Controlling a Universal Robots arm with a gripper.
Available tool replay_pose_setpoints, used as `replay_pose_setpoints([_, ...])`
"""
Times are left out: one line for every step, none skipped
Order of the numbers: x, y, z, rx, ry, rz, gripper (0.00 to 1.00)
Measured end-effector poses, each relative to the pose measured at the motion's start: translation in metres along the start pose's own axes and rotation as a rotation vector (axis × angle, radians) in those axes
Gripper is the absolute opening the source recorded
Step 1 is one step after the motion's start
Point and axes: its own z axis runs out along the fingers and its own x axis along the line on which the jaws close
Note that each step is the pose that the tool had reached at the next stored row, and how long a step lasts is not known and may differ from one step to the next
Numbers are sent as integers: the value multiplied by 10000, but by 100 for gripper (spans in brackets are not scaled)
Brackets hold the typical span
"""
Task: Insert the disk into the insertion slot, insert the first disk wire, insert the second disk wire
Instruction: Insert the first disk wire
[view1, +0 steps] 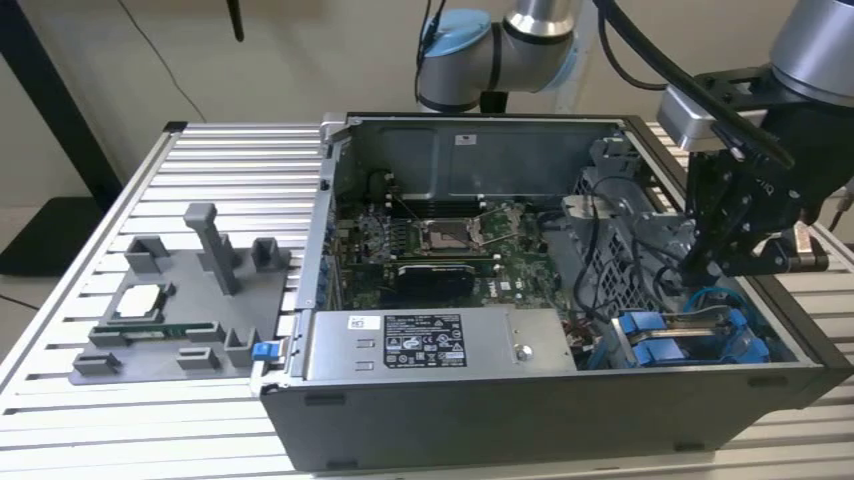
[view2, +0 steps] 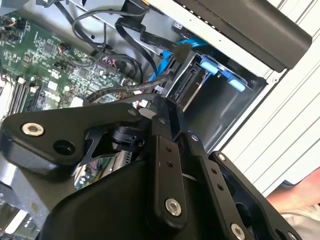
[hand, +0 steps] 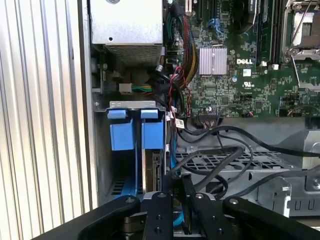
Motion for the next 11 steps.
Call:
replay_pose_setpoints([0, 0, 0, 0, 0, 2, 0])
replay_pose_setpoints([0, -1, 0, 0, 2, 3, 0])
replay_pose_setpoints([0, -2, 2, 1, -2, 9, 0])
replay_pose_setpoints([0, -2, 2, 1, -2, 15, 0])
replay_pose_setpoints([0, -2, 2, 1, 0, 15, 0])
replay_pose_setpoints([1, -2, 3, 1, -1, 15, 0])
replay_pose_setpoints([2, -3, 5, 0, -4, 15, 0])
replay_pose_setpoints([4, -3, 6, -5, -4, 15, 0])
replay_pose_setpoints([7, -4, 7, -10, -2, 14, 0])
replay_pose_setpoints([10, -4, 8, -16, 0, 15, 0])
replay_pose_setpoints([15, -4, 10, -22, 0, 15, 0])
